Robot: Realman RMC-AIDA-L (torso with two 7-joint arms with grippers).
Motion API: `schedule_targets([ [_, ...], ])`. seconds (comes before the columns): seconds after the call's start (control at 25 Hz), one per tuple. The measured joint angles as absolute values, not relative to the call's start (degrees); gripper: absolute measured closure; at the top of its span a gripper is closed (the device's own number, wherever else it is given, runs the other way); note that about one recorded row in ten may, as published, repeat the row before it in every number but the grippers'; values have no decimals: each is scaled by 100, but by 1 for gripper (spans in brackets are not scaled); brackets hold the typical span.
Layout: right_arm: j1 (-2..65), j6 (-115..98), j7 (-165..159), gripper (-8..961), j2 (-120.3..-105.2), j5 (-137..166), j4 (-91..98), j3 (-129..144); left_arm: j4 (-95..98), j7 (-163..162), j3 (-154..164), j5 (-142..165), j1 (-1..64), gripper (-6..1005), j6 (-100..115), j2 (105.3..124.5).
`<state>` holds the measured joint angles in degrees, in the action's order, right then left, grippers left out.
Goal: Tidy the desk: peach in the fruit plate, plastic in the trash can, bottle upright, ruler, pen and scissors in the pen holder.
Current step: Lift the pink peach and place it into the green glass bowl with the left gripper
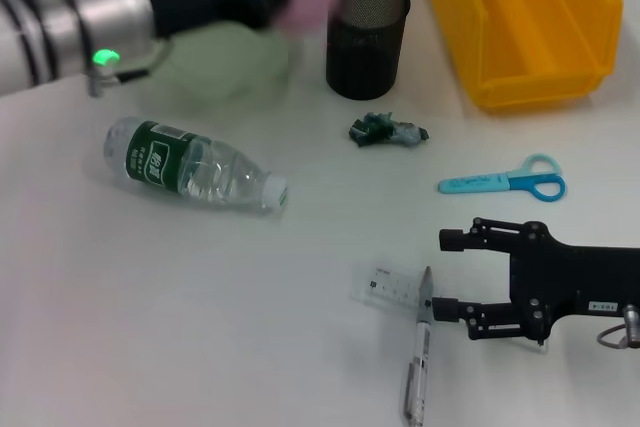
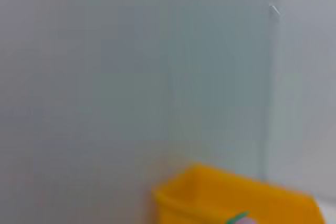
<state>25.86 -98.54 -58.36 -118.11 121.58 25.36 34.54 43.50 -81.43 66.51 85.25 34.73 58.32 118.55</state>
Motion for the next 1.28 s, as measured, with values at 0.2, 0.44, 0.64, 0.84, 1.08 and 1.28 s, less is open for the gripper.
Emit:
schedule_targets([
  [0.2,2576,-9853,-5836,138,-11828,12155,2531,3447,3219,-6688,5947,6685,3412,898,5670,11859],
  [0.44,2572,-9856,-5836,137,-11839,12154,2531,3445,2263,-5407,5772,5889,3743,933,5030,11884],
  [0.64,2575,-9861,-5836,137,-11852,12155,2531,3445,1846,-4669,5763,5730,4005,899,4503,11909],
  [0.84,2575,-9862,-5836,137,-11875,12155,2531,3445,1620,-4284,5756,5634,4144,727,4267,11916],
  [1.08,2575,-9862,-5836,137,-11884,12155,2531,3445,1568,-4245,5749,5563,4179,617,4180,11918],
  [1.28,2575,-9862,-5836,137,-11884,12155,2531,3445,1563,-4234,5747,5547,4188,526,4129,11918],
])
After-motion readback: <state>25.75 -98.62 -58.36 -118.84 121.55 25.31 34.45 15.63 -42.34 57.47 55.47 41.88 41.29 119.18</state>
